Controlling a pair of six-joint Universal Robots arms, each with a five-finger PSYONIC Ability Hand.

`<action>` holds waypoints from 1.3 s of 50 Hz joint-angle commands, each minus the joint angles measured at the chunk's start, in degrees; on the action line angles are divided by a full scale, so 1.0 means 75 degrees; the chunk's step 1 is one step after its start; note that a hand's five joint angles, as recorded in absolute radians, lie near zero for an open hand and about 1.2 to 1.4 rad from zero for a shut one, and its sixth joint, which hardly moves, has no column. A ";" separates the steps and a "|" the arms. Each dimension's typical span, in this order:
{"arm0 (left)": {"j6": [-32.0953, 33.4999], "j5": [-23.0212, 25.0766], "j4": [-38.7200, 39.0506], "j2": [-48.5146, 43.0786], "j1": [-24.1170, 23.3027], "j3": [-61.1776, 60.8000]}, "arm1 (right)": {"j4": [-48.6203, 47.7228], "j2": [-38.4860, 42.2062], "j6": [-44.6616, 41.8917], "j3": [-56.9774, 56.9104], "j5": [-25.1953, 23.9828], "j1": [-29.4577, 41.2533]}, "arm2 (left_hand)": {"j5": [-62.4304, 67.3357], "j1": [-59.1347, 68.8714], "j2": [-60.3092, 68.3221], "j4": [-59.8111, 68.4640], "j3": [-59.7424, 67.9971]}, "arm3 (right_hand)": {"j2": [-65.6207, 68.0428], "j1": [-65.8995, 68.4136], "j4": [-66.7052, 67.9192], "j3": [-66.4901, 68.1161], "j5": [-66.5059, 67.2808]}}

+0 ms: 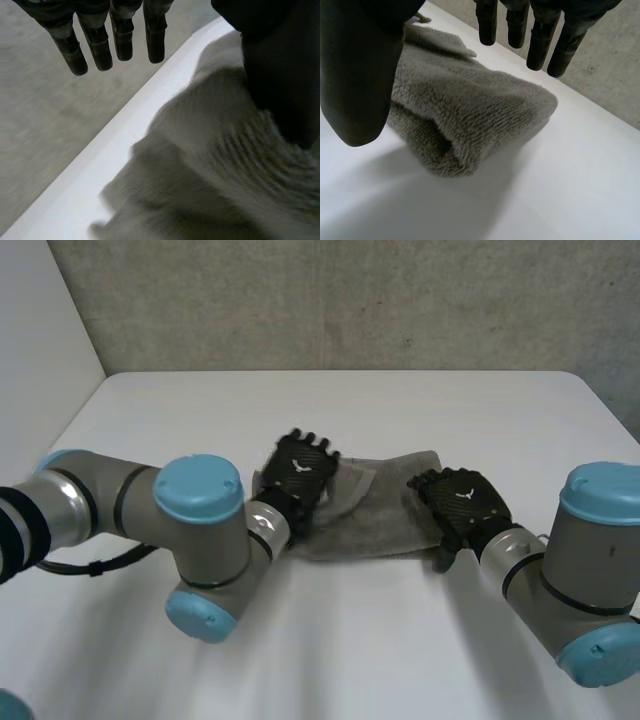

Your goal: Fold the towel.

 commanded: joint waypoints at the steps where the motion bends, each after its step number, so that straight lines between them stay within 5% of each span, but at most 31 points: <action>1: 0.0065 -0.0865 0.0032 0.0251 0.0668 -0.0131 | -0.0056 0.0251 -0.0076 -0.0006 0.0006 0.0005 | 0.0016 -0.0162 -0.0135 -0.0228 -0.0159 | -0.0457 -0.0376 -0.0588 -0.0465 -0.0425; 10: 0.0018 -0.1089 0.0032 0.0181 0.1255 -0.0705 | -0.0395 0.0368 -0.0123 0.0052 0.0041 0.0005 | 0.0016 -0.0162 -0.0135 -0.0228 -0.0159 | -0.0179 -0.0097 -0.0309 -0.0186 -0.0146; 36: -0.0533 -0.1042 0.0044 0.1377 0.1009 -0.1503 | -0.0736 0.0579 -0.0088 0.0240 0.0416 0.0028 | -0.0074 -0.0252 -0.0225 -0.0317 -0.0248 | 0.2290 0.2372 0.2160 0.2283 0.2323; 41: -0.0533 -0.1042 0.0044 0.1681 0.1103 -0.1585 | -0.0748 0.0661 -0.0100 0.0205 0.0416 0.0040 | -0.0096 -0.0274 -0.0247 -0.0340 -0.0271 | 0.4600 0.4682 0.4470 0.4593 0.4633; 46: -0.0533 -0.1042 0.0044 0.1997 0.1196 -0.1608 | -0.0736 0.0545 -0.0100 0.0216 0.0428 -0.0065 | -0.0118 -0.0297 -0.0269 -0.0362 -0.0293 | 0.8785 0.8867 0.8655 0.8777 0.8817; 65: -0.0545 -0.1042 0.0032 0.2584 0.1396 -0.1960 | -0.0607 0.0122 -0.0217 0.0498 0.0310 -0.0077 | -0.0141 -0.0319 -0.0292 -0.0385 -0.0316 | 0.8876 0.8958 0.8746 0.8869 0.8909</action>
